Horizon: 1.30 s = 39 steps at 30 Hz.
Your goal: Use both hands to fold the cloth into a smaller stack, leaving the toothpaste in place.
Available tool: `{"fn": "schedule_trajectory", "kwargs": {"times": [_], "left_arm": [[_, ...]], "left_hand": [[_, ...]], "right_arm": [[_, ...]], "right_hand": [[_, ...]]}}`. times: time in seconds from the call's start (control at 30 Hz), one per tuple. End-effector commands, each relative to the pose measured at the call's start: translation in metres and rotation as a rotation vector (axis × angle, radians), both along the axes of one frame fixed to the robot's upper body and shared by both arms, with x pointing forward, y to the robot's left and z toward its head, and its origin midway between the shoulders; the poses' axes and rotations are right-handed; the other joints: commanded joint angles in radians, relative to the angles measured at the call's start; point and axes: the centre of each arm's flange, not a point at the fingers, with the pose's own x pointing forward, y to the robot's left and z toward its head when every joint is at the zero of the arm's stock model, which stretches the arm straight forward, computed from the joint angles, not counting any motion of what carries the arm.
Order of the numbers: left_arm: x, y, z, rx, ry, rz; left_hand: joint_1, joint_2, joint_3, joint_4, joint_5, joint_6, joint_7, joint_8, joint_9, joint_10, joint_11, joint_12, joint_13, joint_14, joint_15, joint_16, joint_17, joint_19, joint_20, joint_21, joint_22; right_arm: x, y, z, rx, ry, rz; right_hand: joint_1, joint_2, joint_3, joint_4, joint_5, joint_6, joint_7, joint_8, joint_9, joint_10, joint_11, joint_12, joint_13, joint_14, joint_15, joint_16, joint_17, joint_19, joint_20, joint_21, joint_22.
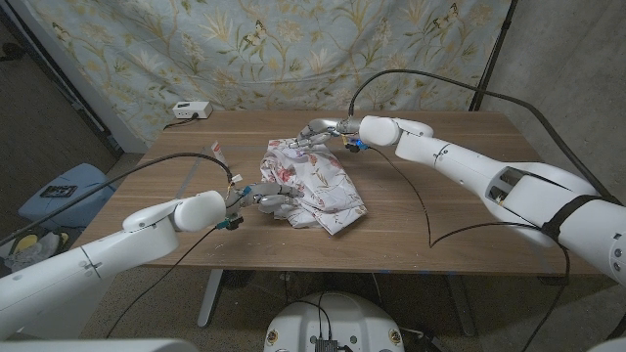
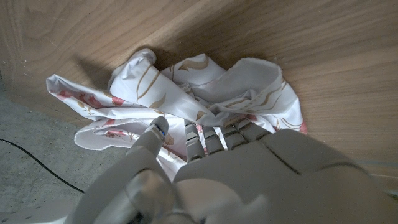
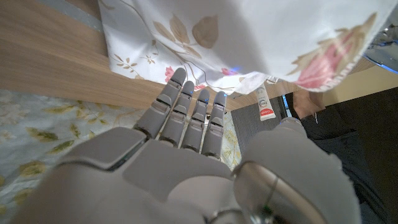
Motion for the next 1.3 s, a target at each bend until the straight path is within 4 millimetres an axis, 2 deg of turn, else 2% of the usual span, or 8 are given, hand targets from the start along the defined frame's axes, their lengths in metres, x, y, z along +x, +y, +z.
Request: {"fn": "schedule_trajectory", "kwargs": {"times": [0.03,0.47,0.7,1.3], "left_arm": [[-0.002,-0.001,0.0,-0.001,-0.008,-0.009],[0.003,0.002,0.004,-0.007,-0.014,-0.014],[0.004,0.004,0.006,-0.001,-0.018,-0.013],[0.004,0.001,0.007,0.008,-0.029,-0.031]], "left_hand": [[0.007,0.004,0.002,-0.007,-0.001,-0.001,0.003,0.001,0.004,0.006,0.004,0.008,0.003,0.01,0.011,0.003,0.001,0.021,0.024,0.009,0.005],[0.008,0.003,0.001,-0.008,-0.001,-0.001,0.003,0.001,0.004,0.007,0.004,0.008,0.003,0.013,0.011,0.004,0.001,0.021,0.024,0.009,0.006],[0.008,0.003,0.001,-0.008,-0.001,0.0,0.003,0.001,0.004,0.007,0.003,0.008,0.003,0.013,0.012,0.004,0.001,0.022,0.023,0.009,0.006],[0.009,0.002,0.001,-0.009,-0.001,0.0,0.001,0.001,0.004,0.007,0.004,0.008,0.003,0.014,0.011,0.004,0.001,0.019,0.023,0.009,0.006]], "right_arm": [[-0.029,-0.002,0.022,0.001,-0.053,0.006],[-0.034,-0.032,0.022,0.021,-0.084,-0.044],[-0.044,-0.047,0.02,0.028,-0.098,-0.07],[-0.064,-0.071,0.0,0.039,-0.092,-0.119]], "right_hand": [[-0.006,-0.002,-0.006,0.0,-0.001,0.004,-0.002,0.005,-0.001,0.005,0.007,0.004,0.003,0.005,0.009,0.007,0.001,0.002,0.01,-0.001,0.0],[-0.006,0.0,-0.008,-0.001,0.0,0.015,-0.004,0.009,-0.001,0.018,0.009,0.011,0.004,0.013,0.006,0.012,-0.004,0.008,0.012,-0.003,0.0],[-0.006,0.001,-0.009,-0.001,0.0,0.019,-0.002,0.011,-0.001,0.021,0.01,0.012,0.004,0.014,0.005,0.013,-0.007,0.01,0.011,-0.004,0.0],[-0.009,0.003,-0.013,0.0,0.001,0.018,-0.006,0.01,-0.001,0.023,0.009,0.012,0.004,0.002,0.001,0.01,-0.011,0.006,0.011,-0.01,0.0]]}}
